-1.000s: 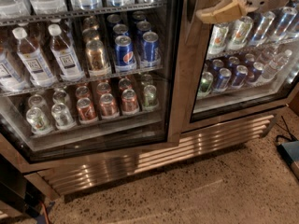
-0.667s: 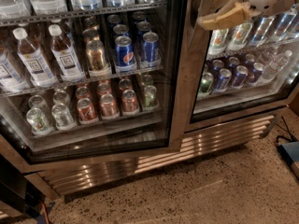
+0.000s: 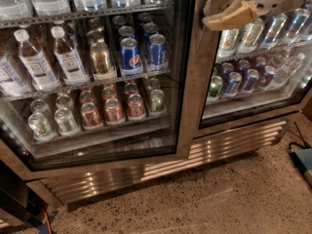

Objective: Open left fridge door

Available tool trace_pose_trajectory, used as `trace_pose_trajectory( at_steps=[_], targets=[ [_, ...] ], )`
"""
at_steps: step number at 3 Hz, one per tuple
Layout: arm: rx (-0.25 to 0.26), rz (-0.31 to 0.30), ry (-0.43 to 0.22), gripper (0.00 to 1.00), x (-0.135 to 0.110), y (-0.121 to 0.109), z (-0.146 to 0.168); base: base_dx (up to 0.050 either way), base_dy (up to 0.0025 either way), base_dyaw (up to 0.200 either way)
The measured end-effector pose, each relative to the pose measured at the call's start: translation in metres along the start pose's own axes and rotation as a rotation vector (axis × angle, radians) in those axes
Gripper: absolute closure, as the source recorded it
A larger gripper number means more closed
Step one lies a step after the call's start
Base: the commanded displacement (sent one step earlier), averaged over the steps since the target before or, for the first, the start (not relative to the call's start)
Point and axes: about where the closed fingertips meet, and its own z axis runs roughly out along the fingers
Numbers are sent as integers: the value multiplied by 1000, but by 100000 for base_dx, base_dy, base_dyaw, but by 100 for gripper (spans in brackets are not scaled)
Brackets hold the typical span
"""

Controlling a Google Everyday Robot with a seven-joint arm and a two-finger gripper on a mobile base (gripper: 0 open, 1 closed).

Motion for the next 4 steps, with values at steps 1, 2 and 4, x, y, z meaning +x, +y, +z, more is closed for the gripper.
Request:
trace_pose_trajectory(
  at_steps=[1,2,4],
  targets=[
    [-3,0,-4,100,-4,10,-4,0,0,0],
    [-3,-1,-4,100,-4,10,-4,0,0,0],
    [-16,-23,-14,100,-8,16,-5,0,0,0]
  ],
)
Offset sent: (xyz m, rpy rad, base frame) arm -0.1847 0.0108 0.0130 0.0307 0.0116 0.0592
